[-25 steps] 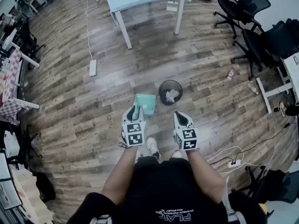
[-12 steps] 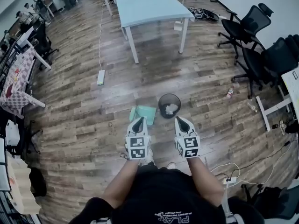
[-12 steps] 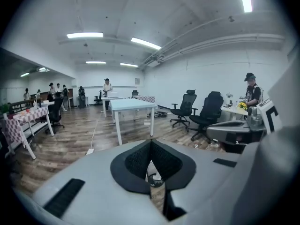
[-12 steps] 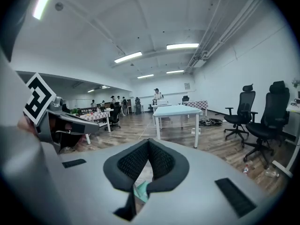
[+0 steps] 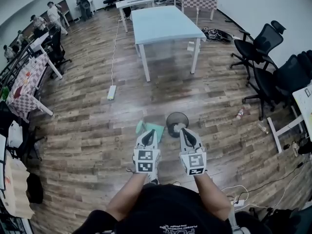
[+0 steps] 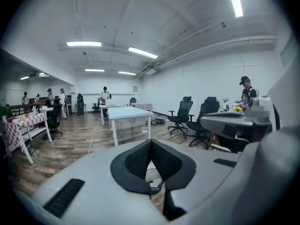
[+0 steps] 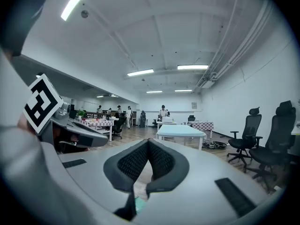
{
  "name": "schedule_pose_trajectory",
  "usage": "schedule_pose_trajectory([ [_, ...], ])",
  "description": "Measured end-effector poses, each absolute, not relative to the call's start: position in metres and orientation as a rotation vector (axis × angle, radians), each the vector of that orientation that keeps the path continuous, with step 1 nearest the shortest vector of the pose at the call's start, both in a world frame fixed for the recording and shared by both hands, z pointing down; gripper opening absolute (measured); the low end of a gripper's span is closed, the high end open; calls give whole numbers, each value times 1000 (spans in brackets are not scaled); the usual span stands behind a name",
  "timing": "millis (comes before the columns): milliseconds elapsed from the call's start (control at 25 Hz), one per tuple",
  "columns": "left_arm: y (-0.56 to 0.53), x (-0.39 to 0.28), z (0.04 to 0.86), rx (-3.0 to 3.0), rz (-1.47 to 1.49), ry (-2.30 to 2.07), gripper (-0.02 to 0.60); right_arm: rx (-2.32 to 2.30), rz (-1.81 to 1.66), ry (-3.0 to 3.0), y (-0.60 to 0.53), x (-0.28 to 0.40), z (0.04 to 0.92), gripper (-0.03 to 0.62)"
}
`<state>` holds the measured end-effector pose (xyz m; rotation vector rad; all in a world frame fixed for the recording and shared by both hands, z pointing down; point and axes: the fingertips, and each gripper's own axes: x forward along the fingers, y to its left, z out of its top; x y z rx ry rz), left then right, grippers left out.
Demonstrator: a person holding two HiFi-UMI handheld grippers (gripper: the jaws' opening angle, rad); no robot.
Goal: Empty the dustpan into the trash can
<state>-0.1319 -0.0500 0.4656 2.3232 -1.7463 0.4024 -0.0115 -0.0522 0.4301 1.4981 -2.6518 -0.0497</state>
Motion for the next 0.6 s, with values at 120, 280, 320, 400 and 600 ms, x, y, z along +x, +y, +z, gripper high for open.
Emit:
schedule_pose_trajectory([
  [120, -40, -131, 461, 2316, 413, -1757, 23, 1489, -58, -2661, -45, -11, 427, 18],
  [280, -30, -131, 457, 2318, 408, -1770, 23, 1472, -65, -2675, -39, -11, 425, 18],
  [320, -28, -131, 456, 2324, 395, -1772, 23, 1467, -67, -2679, -38, -11, 425, 18],
  [400, -23, -132, 454, 2339, 363, -1774, 23, 1460, -70, -2684, -35, -12, 423, 18],
  [600, -8, -128, 451, 2352, 335, -1764, 23, 1450, -76, -2697, -23, -10, 422, 18],
])
